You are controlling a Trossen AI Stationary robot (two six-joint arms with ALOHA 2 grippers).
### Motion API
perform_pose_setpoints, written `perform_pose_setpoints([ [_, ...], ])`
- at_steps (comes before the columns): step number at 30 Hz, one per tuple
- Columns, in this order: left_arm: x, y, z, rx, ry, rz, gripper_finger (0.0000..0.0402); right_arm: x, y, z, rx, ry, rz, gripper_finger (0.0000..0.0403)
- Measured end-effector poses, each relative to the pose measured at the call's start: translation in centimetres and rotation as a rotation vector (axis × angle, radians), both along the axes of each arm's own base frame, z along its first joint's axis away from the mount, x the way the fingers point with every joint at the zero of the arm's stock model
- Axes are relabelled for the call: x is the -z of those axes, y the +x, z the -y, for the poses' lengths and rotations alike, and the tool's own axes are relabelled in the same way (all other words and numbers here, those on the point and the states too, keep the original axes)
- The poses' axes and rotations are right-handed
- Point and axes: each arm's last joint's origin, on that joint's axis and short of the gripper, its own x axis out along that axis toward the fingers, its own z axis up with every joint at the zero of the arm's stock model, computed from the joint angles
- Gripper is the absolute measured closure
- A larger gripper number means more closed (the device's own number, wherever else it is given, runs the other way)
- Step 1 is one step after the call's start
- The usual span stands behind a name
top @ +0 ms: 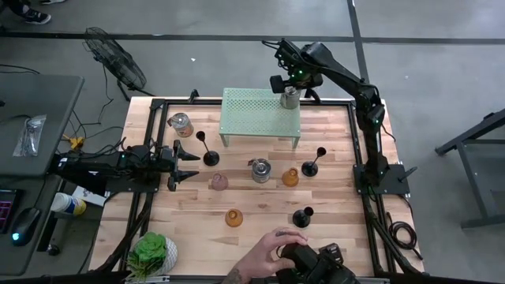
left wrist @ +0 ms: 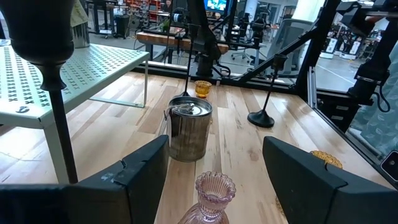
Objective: Pick & Place candle stick holders
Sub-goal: Put the top right scented candle on the shelf
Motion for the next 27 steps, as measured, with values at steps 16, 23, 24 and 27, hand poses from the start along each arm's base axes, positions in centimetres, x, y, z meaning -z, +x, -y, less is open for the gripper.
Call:
perform_pose_setpoints([
  [16, 0.0, 0.0, 0.0, 0.000, 0.000, 0.000, 0.0146, -0.4, 0.3, 0.1, -0.008, -0.018, 0.057, 0.0022],
  [23, 0.0, 0.0, 0.0, 0.000, 0.000, 0.000, 0.0146, -1.8, -0.3, -0.6, -0.020, -0.060, 0.068, 0.0022],
  [24, 0.0, 0.0, 0.0, 0.000, 0.000, 0.000, 0.0146, -1.9, -0.4, -0.7, -0.019, -0.068, 0.066, 0.0022],
  [27, 0.0, 0.0, 0.0, 0.000, 0.000, 0.000, 0.0146, -2.3, -0.5, -0.9, -0.024, -0.069, 0.078, 0.0022],
])
